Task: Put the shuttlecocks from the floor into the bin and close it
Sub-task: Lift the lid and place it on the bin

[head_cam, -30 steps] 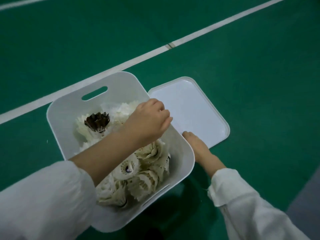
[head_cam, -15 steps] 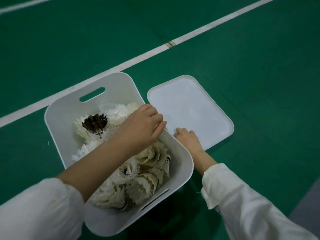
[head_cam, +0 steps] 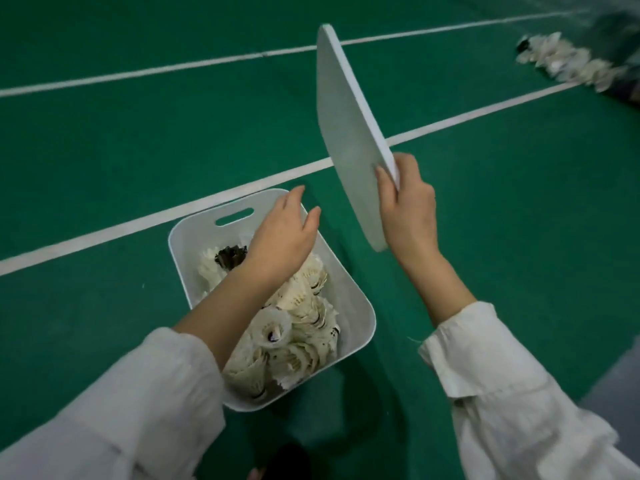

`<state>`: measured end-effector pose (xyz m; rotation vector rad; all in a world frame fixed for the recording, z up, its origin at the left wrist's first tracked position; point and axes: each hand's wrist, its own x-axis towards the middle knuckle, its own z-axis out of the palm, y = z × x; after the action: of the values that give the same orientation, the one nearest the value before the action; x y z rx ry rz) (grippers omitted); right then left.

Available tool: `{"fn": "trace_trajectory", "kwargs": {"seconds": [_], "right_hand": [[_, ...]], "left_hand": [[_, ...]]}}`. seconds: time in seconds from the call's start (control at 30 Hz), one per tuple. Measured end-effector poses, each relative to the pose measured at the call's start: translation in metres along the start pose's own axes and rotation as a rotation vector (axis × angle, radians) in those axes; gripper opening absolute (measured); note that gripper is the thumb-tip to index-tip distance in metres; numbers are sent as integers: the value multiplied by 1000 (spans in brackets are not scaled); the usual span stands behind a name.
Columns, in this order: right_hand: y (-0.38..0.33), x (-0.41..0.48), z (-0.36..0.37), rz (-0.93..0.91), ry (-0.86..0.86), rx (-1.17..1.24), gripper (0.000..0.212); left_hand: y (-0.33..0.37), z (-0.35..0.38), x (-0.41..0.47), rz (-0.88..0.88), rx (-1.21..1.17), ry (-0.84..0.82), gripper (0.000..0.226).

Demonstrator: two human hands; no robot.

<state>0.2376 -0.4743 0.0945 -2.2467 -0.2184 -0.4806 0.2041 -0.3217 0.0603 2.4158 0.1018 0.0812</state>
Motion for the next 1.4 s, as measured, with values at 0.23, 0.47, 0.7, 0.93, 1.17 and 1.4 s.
{"fn": "trace_trajectory", "kwargs": {"seconds": [0.23, 0.47, 0.7, 0.93, 1.17, 1.4], "right_hand": [[-63, -22, -6, 314, 118, 824, 20], [-27, -75, 4, 596, -60, 934, 29], [38, -109, 5, 582, -214, 640, 17], [62, -122, 23, 586, -310, 614, 20], [68, -118, 45, 601, -305, 561, 16], [75, -126, 46, 585, -325, 567, 17]], "left_hand": [[-24, -55, -30, -445, -236, 203, 73], [-71, -53, -95, -548, -501, 303, 39], [-90, 5, -157, -513, -112, 311, 42], [-98, 22, -159, -490, 71, 381, 44], [-101, 17, -147, -608, -162, 411, 34], [-100, 23, -157, -598, -213, 350, 48]]}}
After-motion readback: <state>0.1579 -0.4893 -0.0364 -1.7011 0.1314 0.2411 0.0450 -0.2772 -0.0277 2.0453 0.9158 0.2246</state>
